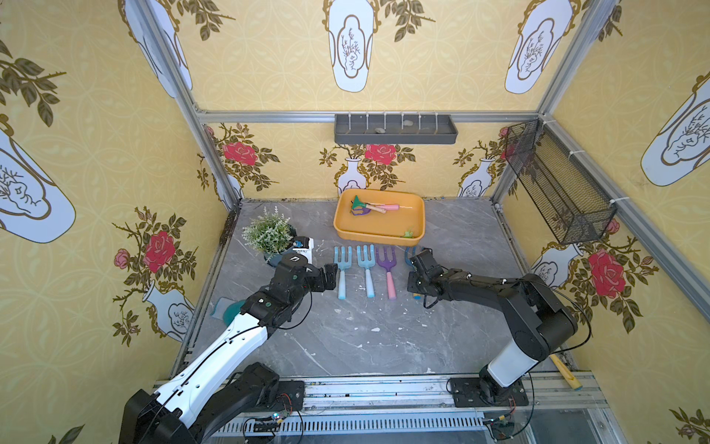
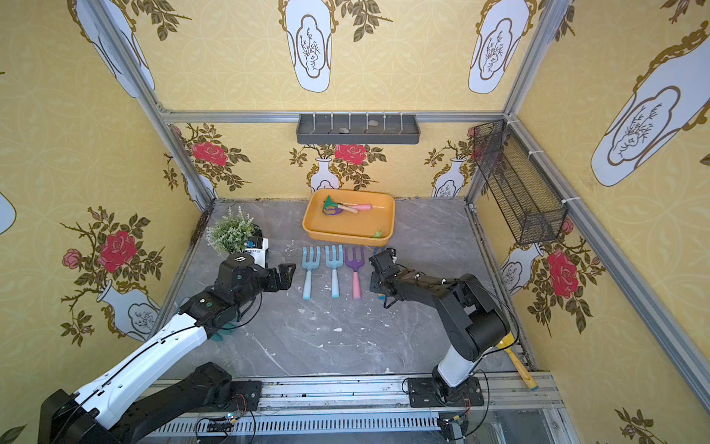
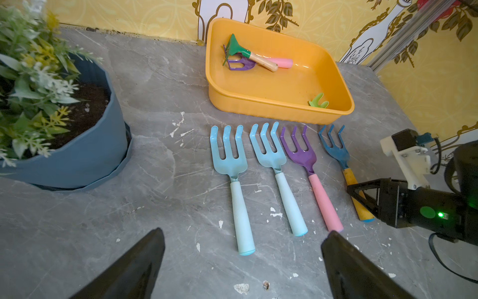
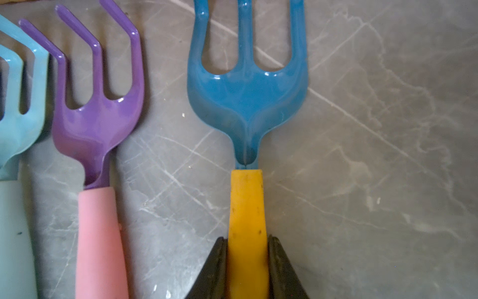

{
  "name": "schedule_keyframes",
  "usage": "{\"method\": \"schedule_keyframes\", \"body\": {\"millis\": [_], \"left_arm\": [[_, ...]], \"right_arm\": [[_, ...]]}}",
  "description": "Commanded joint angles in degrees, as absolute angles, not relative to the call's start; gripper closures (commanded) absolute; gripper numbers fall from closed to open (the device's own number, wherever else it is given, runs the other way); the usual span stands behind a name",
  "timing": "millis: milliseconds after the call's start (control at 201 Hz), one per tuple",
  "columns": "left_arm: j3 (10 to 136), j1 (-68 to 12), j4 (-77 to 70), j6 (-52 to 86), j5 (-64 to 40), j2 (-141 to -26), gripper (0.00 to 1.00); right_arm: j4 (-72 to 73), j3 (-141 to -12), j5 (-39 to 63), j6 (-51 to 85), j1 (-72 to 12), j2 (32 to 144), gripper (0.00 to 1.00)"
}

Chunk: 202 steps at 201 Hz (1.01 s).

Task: Take the hand rake out of the storage box
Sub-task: Place the rake at the center of the board.

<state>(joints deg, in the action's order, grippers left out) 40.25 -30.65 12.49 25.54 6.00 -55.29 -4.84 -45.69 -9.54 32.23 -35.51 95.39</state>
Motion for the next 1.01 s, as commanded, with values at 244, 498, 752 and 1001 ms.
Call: {"method": "schedule_keyframes", "body": {"millis": [244, 498, 752, 1001], "left_arm": [[40.2, -30.3, 12.3, 24.4, 6.7, -55.5, 0.0], [40.1, -30.1, 12.2, 24.3, 6.7, -55.8, 0.0], [40.1, -30.1, 12.1, 24.3, 6.4, -56.2, 0.0], [40.2, -30.1, 12.0, 24.2, 5.6, -56.3, 0.0]], "right_arm": [[-3.8, -46.5, -7.5, 28.3, -35.6, 97.1, 0.78], [-3.3, -46.2, -4.0, 23.8, -35.7, 97.4, 0.78], [-6.6, -47.8, -6.9, 23.4, -36.2, 97.2, 0.49], [-11.4, -59.2, -8.8, 17.8, -36.5, 91.4, 0.24]]}}
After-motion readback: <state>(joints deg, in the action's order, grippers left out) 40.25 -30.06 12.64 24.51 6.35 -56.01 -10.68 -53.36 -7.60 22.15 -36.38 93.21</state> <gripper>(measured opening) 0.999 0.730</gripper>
